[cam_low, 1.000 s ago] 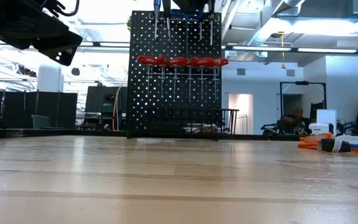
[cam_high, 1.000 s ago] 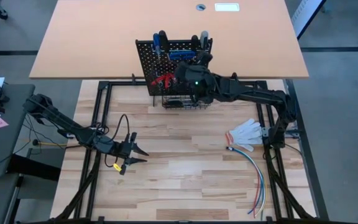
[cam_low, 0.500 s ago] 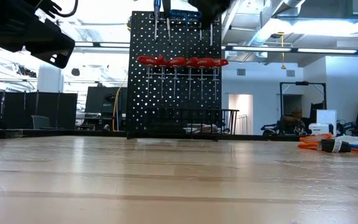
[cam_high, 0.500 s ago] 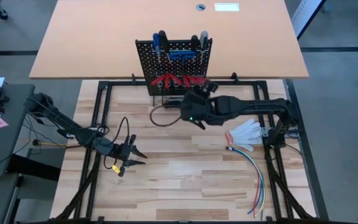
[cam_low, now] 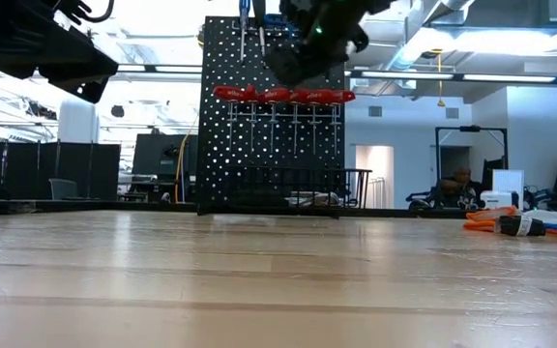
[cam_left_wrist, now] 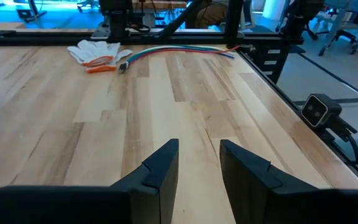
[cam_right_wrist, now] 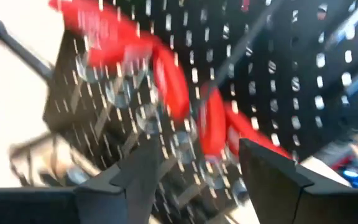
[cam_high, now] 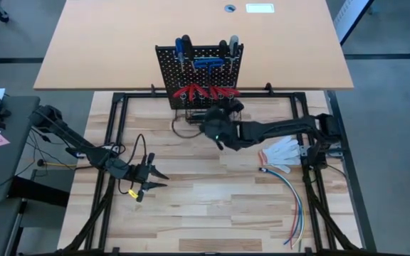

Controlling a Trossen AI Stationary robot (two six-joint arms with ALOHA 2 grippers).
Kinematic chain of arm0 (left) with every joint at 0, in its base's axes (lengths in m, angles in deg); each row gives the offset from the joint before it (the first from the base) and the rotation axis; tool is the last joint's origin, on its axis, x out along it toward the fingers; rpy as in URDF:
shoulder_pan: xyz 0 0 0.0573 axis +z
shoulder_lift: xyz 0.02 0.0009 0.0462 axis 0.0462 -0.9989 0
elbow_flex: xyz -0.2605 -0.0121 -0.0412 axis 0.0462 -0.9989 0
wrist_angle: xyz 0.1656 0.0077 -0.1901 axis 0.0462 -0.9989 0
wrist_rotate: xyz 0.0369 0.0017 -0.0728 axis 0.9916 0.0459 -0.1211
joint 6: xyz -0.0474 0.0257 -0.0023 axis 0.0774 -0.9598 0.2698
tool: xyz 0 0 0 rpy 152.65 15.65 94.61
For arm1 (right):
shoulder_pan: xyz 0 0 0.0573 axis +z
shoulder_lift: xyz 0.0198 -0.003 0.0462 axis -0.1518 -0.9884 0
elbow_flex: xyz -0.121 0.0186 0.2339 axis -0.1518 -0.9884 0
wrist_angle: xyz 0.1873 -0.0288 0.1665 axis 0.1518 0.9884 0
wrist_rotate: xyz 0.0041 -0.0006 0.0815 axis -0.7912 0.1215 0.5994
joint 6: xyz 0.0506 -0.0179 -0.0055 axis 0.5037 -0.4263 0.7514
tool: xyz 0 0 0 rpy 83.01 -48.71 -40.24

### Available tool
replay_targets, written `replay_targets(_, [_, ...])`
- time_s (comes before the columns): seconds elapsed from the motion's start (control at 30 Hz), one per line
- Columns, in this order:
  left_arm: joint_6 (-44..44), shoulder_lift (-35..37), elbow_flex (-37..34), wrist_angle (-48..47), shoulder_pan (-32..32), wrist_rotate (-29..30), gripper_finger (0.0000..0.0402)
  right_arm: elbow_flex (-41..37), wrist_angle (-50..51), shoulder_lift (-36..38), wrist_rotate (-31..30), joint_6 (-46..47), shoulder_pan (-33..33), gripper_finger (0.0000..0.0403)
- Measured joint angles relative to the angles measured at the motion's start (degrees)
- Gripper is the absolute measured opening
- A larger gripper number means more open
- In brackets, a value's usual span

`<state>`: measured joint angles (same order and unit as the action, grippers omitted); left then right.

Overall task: Hang tools onto peg board
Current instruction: Hang the blue pick tool on the pegboard

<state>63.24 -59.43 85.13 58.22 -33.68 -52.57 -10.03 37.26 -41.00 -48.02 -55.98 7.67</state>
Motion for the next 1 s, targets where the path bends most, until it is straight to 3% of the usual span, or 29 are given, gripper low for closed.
replay_targets(0.23, [0.14, 0.0, 0.0, -0.03, 0.0, 0.23, 0.0111, -0.04, -18.15, 0.02, 4.85, -7.12, -5.07, 0.0198])
replay_targets(0.4, [0.81, 0.0, 0.0, -0.27, 0.02, 0.21, 0.0111, 2.13, -17.85, 0.02, 12.63, -3.29, -8.4, 0.0173])
replay_targets(0.83, [1.46, 0.0, 0.0, -0.53, -0.46, 0.22, 0.0111, 2.4, -17.69, 0.02, 12.52, -2.5, -8.9, 0.0039])
replay_targets(1.0, [1.46, -0.01, 0.0, -0.49, -0.46, 0.21, 0.0111, 2.4, -17.77, 0.32, 12.23, -3.62, -8.85, 0.0015])
